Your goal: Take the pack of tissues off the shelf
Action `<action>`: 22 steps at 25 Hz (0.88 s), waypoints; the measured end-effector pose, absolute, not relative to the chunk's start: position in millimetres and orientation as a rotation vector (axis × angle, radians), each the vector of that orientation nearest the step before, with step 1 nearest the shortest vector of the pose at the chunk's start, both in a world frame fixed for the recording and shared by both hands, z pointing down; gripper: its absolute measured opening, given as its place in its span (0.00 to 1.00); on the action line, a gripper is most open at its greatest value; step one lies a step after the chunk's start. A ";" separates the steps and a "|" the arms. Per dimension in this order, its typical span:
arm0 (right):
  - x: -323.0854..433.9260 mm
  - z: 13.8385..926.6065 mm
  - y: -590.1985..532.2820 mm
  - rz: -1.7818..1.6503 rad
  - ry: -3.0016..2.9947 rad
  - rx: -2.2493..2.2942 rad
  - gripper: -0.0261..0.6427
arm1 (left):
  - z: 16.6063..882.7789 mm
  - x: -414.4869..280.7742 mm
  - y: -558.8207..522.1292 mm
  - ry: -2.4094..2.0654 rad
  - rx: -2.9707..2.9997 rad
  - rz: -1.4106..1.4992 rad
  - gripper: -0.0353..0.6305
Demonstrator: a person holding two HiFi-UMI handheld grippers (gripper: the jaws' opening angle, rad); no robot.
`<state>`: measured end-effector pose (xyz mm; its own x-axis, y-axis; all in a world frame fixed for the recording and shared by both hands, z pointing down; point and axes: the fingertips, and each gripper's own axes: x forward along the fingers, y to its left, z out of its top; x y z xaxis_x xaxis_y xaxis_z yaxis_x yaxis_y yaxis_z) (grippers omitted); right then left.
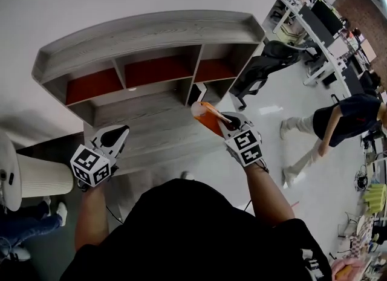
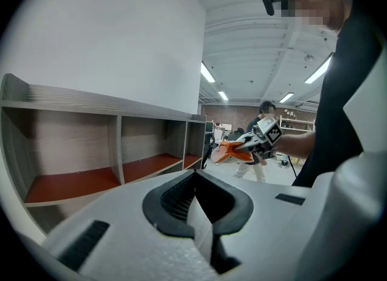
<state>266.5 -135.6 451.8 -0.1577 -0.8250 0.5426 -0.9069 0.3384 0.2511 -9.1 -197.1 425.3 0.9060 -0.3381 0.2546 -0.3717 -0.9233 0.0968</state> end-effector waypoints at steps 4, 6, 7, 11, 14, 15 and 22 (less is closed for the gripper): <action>266.4 464.5 -136.7 0.193 -2.004 1.481 0.06 | 433.0 -15.4 -194.8 -0.578 2.901 0.355 0.08; 266.3 471.4 -137.5 0.198 -2.001 1.464 0.06 | 438.6 -17.8 -192.2 -0.589 2.880 0.363 0.08; 266.0 474.0 -138.7 0.196 -1.998 1.455 0.06 | 440.4 -18.5 -191.5 -0.594 2.872 0.367 0.08; 262.0 484.7 -144.3 0.189 -2.001 1.417 0.06 | 446.0 -21.6 -190.6 -0.620 2.852 0.373 0.08; 257.0 493.5 -148.9 0.205 -2.020 1.383 0.06 | 448.8 -26.8 -190.0 -0.651 2.835 0.376 0.08; 255.0 496.4 -151.2 0.210 -2.027 1.370 0.06 | 450.0 -28.6 -190.0 -0.661 2.828 0.377 0.08; 234.0 524.1 -175.1 0.225 -2.090 1.262 0.06 | 466.5 -44.3 -186.4 -0.748 2.759 0.386 0.08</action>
